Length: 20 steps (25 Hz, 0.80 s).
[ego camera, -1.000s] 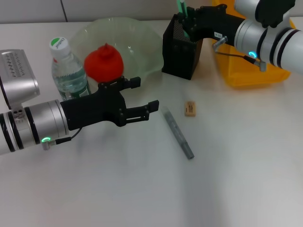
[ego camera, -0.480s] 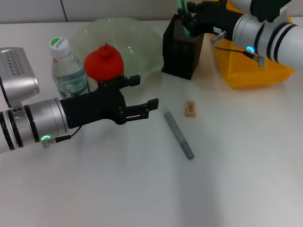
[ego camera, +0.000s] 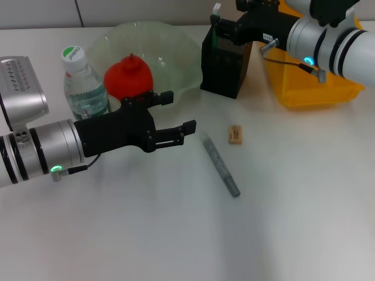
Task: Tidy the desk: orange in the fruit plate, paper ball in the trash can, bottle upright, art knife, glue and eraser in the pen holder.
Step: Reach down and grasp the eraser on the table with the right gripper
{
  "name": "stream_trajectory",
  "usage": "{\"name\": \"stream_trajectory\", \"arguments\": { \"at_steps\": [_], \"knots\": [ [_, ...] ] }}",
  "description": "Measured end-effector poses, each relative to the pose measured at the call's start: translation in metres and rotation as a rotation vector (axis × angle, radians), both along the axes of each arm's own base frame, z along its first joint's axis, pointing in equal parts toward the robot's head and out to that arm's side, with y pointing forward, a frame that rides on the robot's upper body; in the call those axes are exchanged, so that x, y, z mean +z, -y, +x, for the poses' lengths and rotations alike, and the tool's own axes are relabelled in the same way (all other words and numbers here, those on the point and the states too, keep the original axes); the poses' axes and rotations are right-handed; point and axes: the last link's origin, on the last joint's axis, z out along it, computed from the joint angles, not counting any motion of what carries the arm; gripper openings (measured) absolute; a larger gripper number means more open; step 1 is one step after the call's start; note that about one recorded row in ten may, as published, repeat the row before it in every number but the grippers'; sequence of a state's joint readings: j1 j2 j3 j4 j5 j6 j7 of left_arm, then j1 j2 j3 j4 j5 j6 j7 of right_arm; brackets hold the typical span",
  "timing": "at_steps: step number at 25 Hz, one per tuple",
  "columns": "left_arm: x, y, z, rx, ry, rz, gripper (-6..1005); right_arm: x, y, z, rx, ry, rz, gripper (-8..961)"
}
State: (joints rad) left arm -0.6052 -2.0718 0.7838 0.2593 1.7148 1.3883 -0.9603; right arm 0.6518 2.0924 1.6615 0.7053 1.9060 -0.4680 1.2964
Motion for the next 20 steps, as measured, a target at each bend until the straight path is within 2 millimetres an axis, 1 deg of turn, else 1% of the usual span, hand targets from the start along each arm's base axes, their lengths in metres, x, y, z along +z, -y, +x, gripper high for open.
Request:
{"name": "stream_trajectory", "arguments": {
  "at_steps": [3, 6, 9, 10, 11, 12, 14, 15, 20],
  "knots": [
    [0.0, 0.0, 0.0, -0.001, -0.001, 0.0, 850, 0.003, 0.0, -0.001, -0.009, -0.028, 0.005, 654],
    [0.0, 0.0, 0.0, -0.002, 0.0, 0.0, 849, 0.006, 0.001, -0.004, -0.003, -0.078, -0.001, 707],
    [0.0, 0.0, 0.0, -0.003, -0.001, 0.001, 849, 0.014, 0.007, -0.007, 0.028, -0.158, -0.014, 761],
    [0.0, 0.0, 0.0, -0.005, -0.002, 0.002, 849, 0.024, 0.013, -0.01, 0.065, -0.23, -0.028, 760],
    [0.0, 0.0, 0.0, -0.005, -0.002, 0.002, 849, 0.024, 0.013, -0.01, 0.065, -0.23, -0.028, 760],
    [0.0, 0.0, 0.0, -0.005, -0.002, 0.002, 849, 0.028, 0.016, -0.012, 0.089, -0.262, -0.038, 759],
    [0.0, 0.0, 0.0, -0.006, -0.003, 0.003, 849, 0.038, 0.024, -0.015, 0.152, -0.335, -0.061, 758],
    [0.0, 0.0, 0.0, -0.006, -0.003, 0.003, 849, 0.047, 0.032, -0.02, 0.214, -0.388, -0.085, 757],
    [0.0, 0.0, 0.001, -0.007, 0.001, 0.001, 849, 0.05, 0.041, -0.025, 0.275, -0.429, -0.123, 756]
  ]
}}
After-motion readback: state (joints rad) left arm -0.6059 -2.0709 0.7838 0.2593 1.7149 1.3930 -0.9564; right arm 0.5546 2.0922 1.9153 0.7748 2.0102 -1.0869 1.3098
